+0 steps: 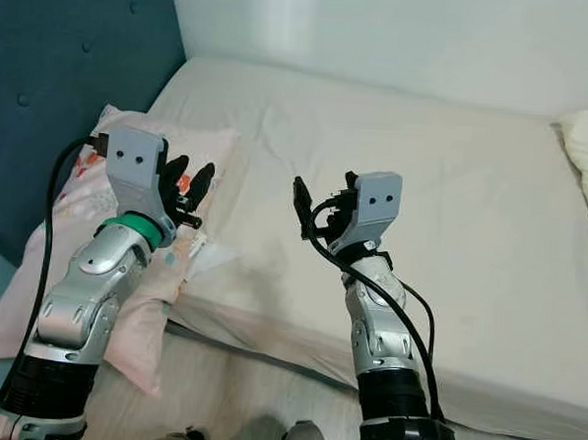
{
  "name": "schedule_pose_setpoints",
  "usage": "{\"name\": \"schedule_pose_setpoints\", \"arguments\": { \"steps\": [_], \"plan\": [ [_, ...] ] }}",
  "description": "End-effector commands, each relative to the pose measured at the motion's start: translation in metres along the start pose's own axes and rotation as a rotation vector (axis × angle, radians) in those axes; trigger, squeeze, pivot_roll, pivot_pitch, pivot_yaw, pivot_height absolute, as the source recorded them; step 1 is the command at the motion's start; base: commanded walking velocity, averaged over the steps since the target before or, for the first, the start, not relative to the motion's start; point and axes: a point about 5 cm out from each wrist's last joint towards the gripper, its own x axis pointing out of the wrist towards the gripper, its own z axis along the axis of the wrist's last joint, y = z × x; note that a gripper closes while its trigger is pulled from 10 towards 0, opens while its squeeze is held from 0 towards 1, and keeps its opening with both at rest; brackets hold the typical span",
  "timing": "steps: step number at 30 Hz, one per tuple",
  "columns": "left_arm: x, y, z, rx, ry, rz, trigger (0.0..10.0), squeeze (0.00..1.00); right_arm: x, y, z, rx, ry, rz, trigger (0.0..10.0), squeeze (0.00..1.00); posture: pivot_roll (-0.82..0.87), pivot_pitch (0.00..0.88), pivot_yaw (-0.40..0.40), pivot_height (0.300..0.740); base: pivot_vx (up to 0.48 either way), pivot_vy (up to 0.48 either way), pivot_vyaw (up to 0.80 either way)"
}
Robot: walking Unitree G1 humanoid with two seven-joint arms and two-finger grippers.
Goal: Clean up the room
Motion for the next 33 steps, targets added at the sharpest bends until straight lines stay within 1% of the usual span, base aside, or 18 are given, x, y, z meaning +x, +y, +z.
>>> {"name": "schedule_pose_setpoints", "arguments": {
  "steps": [1,4,16,33],
  "plan": [
    [-0.0001,-0.0008,0.0003,-0.007,-0.003,-0.008,10.0,0.00,-0.0009,-0.0003,-0.0037,0.006,0.008,-0.008,10.0,0.00,-0.10,0.077,0.066,0.690,0.000,0.000,0.00],
    [0.0000,-0.0007,0.0006,-0.009,-0.004,-0.008,10.0,0.00,-0.0010,-0.0004,-0.0038,0.007,0.008,-0.009,10.0,0.00,-0.10,0.078,0.066,0.690,0.000,0.000,0.00],
    [0.0005,0.0007,0.0014,-0.010,-0.007,-0.006,10.0,0.00,-0.0014,0.0004,-0.0046,0.014,0.007,-0.010,10.0,0.00,-0.10,0.081,0.071,0.690,0.000,0.331,0.00],
    [0.0008,0.0008,0.0022,-0.010,-0.013,-0.001,10.0,0.00,-0.0016,0.0009,-0.0054,0.016,0.007,-0.007,10.0,0.00,-0.10,0.085,0.069,0.690,0.000,0.431,0.00]
  ]
}}
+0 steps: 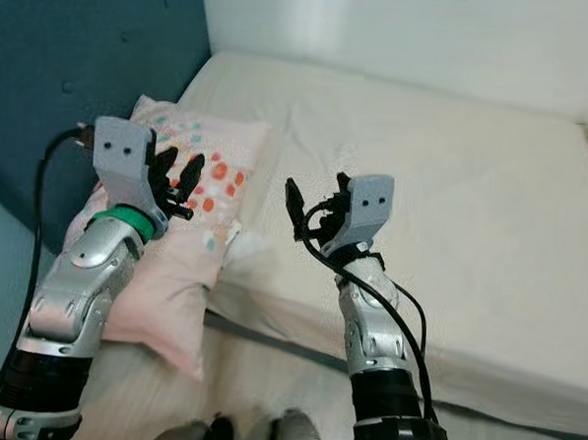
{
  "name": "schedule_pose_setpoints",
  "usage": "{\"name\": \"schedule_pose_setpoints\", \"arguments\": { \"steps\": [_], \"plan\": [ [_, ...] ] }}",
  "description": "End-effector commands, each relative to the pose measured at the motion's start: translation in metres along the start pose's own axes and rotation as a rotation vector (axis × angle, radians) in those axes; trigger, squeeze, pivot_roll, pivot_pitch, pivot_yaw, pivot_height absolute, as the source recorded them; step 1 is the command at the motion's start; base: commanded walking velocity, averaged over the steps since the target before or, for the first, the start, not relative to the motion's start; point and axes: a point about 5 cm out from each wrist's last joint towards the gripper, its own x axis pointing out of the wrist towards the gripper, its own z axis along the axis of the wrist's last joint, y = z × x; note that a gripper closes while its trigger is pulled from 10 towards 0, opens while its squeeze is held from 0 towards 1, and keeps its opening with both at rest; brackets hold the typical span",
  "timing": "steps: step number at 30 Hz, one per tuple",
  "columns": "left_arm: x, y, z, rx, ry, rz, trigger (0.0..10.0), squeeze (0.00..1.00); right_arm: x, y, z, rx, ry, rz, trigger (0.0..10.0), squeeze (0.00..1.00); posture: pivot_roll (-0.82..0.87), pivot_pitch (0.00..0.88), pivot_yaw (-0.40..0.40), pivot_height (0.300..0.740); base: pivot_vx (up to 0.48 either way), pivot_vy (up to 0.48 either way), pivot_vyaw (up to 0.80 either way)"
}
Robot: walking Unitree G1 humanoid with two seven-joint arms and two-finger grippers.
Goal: Clean up the room
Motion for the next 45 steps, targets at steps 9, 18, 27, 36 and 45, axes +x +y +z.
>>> {"name": "schedule_pose_setpoints", "arguments": {
  "steps": [9,18,27,36,45],
  "plan": [
    [-0.0017,0.0049,-0.0025,0.007,0.006,0.011,10.0,0.00,-0.0011,0.0004,-0.0011,0.009,-0.003,-0.006,10.0,0.00,-0.10,0.085,0.071,0.690,0.000,0.445,0.00],
    [-0.0009,0.0049,-0.0020,0.008,0.004,0.011,10.0,0.00,-0.0005,0.0008,-0.0013,0.011,-0.005,-0.005,10.0,0.00,-0.10,0.084,0.073,0.690,0.000,0.439,0.00],
    [-0.0012,0.0033,0.0019,0.049,-0.038,0.004,10.0,0.00,-0.0007,0.0008,-0.0016,0.010,-0.005,-0.006,10.0,0.00,-0.10,0.083,0.075,0.690,0.000,0.232,0.00],
    [-0.0015,0.0001,0.0029,0.055,-0.052,-0.012,10.0,0.00,-0.0012,0.0004,-0.0020,0.009,-0.004,-0.008,10.0,0.00,-0.10,0.085,0.074,0.690,0.000,-0.107,0.00],
    [-0.0020,-0.0015,0.0025,0.052,-0.057,-0.016,10.0,0.00,-0.0015,-0.0001,-0.0023,0.011,-0.002,-0.010,10.0,0.00,-0.10,0.087,0.070,0.690,0.000,-0.448,0.00]
  ]
}}
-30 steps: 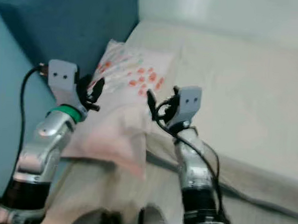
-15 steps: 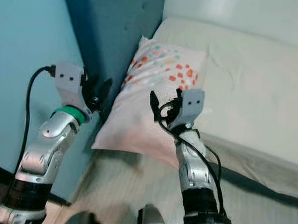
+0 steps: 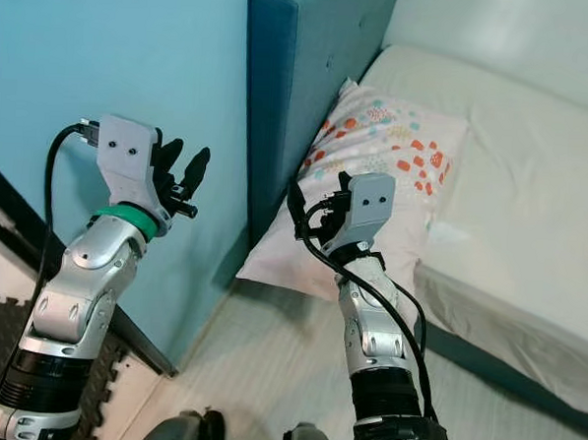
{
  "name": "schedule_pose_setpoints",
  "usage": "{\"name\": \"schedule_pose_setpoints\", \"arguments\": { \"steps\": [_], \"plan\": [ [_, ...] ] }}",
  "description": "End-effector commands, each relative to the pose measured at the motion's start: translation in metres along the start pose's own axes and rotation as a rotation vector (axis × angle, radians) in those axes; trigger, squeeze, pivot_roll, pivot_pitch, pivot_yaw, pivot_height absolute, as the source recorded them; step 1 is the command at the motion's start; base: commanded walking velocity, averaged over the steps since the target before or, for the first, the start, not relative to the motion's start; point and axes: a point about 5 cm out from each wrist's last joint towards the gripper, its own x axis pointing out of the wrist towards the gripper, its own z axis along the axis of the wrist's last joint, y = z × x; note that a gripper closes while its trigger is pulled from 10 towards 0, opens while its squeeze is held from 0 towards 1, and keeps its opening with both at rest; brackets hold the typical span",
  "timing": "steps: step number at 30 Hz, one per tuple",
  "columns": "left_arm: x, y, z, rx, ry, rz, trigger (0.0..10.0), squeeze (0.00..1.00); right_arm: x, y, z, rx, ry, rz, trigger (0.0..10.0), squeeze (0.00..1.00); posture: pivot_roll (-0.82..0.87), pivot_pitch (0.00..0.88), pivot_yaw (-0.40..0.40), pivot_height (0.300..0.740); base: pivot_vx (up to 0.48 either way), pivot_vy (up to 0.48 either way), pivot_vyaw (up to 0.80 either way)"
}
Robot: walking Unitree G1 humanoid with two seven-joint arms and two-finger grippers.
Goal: Clean up the room
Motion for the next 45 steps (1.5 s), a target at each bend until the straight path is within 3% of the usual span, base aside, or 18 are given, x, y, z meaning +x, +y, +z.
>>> {"name": "schedule_pose_setpoints", "arguments": {
  "steps": [1,5,10,33,45],
  "plan": [
    [-0.0021,-0.0055,-0.0034,-0.006,0.005,-0.019,10.0,0.00,-0.0043,-0.0043,-0.0047,0.013,0.022,-0.019,10.0,0.00,-0.10,0.087,0.070,0.690,0.000,-0.454,0.00],
    [-0.0021,-0.0057,-0.0041,-0.007,0.004,-0.018,10.0,0.00,-0.0034,-0.0043,-0.0063,0.048,0.032,-0.027,10.0,0.00,-0.10,0.087,0.069,0.690,0.000,-0.405,-0.60],
    [-0.0020,-0.0057,-0.0046,-0.008,0.005,-0.018,10.0,0.00,-0.0028,-0.0059,-0.0050,0.023,0.029,-0.033,10.0,0.00,-0.10,0.086,0.069,0.690,0.000,-0.351,-0.71],
    [-0.0006,-0.0059,-0.0071,-0.019,0.031,-0.018,10.0,0.00,-0.0030,-0.0033,-0.0033,0.029,0.012,-0.022,10.0,0.00,-0.10,0.081,0.075,0.690,0.000,-0.014,0.00],
    [0.0003,-0.0048,-0.0063,-0.020,0.026,-0.008,10.0,0.00,-0.0026,-0.0068,-0.0019,-0.011,0.008,-0.032,10.0,0.00,-0.10,0.085,0.077,0.740,0.000,0.000,0.00]
  ]
}}
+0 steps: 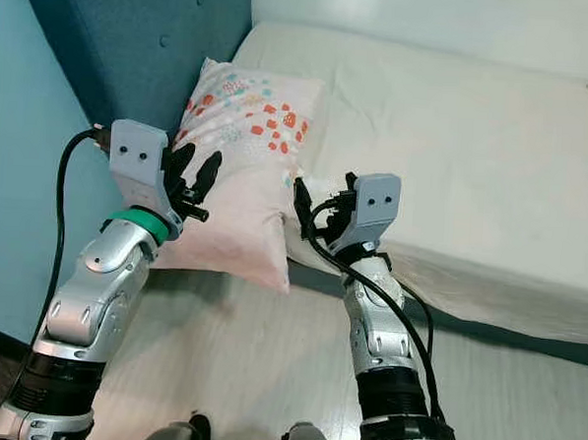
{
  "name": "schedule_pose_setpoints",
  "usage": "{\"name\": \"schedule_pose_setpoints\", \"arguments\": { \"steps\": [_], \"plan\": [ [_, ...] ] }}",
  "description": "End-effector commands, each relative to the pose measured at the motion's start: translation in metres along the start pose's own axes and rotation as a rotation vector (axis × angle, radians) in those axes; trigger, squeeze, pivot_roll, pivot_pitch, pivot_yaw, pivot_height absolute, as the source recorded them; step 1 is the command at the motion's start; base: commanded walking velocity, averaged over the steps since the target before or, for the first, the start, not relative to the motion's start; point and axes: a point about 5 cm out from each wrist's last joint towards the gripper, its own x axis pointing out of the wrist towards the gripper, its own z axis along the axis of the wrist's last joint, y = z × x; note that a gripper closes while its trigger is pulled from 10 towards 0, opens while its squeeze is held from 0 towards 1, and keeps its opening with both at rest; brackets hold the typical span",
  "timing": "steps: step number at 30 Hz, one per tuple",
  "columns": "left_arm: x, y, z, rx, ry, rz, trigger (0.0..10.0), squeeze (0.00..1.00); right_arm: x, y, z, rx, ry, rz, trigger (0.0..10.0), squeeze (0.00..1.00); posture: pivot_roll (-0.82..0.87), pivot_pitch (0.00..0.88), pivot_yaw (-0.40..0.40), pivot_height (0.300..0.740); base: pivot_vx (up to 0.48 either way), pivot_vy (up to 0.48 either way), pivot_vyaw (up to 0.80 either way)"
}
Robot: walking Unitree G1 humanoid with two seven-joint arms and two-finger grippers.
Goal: Clean up the room
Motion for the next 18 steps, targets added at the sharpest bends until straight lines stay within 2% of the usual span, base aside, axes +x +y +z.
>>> {"name": "schedule_pose_setpoints", "arguments": {
  "steps": [1,18],
  "plan": [
    [-0.0004,0.0009,-0.0051,0.002,0.024,0.005,10.0,0.00,-0.0014,-0.0030,-0.0002,-0.005,0.000,-0.010,10.0,0.00,-0.10,0.085,0.077,0.740,0.000,0.000,0.00],
    [0.0004,0.0044,-0.0069,0.022,0.024,0.027,10.0,0.00,-0.0021,0.0005,-0.0038,0.007,0.009,-0.007,10.0,0.00,-0.10,0.084,0.078,0.740,0.014,0.000,0.00]
  ]
}}
